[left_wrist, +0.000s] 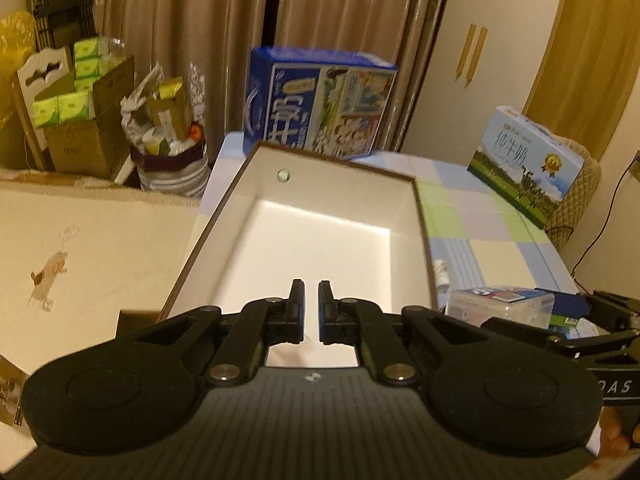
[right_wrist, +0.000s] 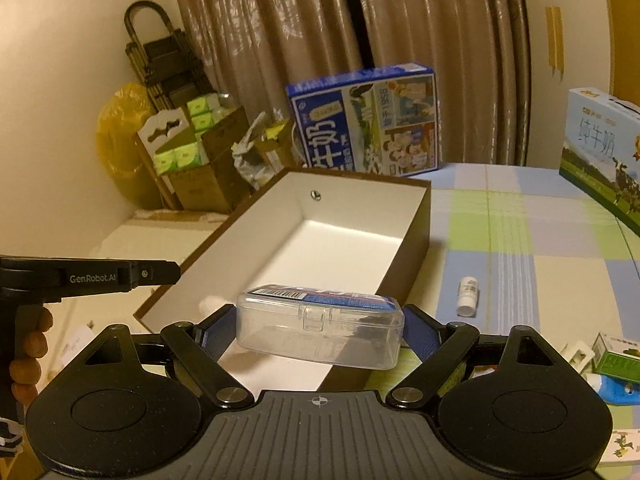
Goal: Organize objects
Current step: 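Carry cloth and container into the brown box and open both tools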
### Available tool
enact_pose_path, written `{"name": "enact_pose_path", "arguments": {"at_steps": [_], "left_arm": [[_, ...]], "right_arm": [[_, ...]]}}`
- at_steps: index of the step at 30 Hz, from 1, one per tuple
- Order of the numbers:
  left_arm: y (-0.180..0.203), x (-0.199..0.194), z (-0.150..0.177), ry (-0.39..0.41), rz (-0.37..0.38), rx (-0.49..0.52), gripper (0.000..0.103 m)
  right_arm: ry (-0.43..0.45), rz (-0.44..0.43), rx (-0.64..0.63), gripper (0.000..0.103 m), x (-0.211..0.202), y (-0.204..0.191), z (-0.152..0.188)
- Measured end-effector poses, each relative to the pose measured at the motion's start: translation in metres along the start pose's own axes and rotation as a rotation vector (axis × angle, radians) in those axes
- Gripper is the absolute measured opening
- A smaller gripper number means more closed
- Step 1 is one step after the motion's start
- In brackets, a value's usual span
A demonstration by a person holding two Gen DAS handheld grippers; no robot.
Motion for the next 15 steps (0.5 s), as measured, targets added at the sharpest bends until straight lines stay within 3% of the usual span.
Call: {"name": "enact_pose_path", "arguments": {"at_steps": [15], "left_arm": [[-0.053,0.036,0.006,-0.154,-0.034,-0.042,0.008]], "right_arm": [[-0.105,-0.016,-0.101,0.085,0.069,-0.04,0.01]]}}
Point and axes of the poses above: each gripper's, at about its wrist camera, not at the fingertips, and x roughly the way its jaws point, y to its right, z to its underside, the point moved 2 cm from there along x, roughly the way its jaws point, and after that the axes turned 12 degrees about z, right-handed, at the moved point
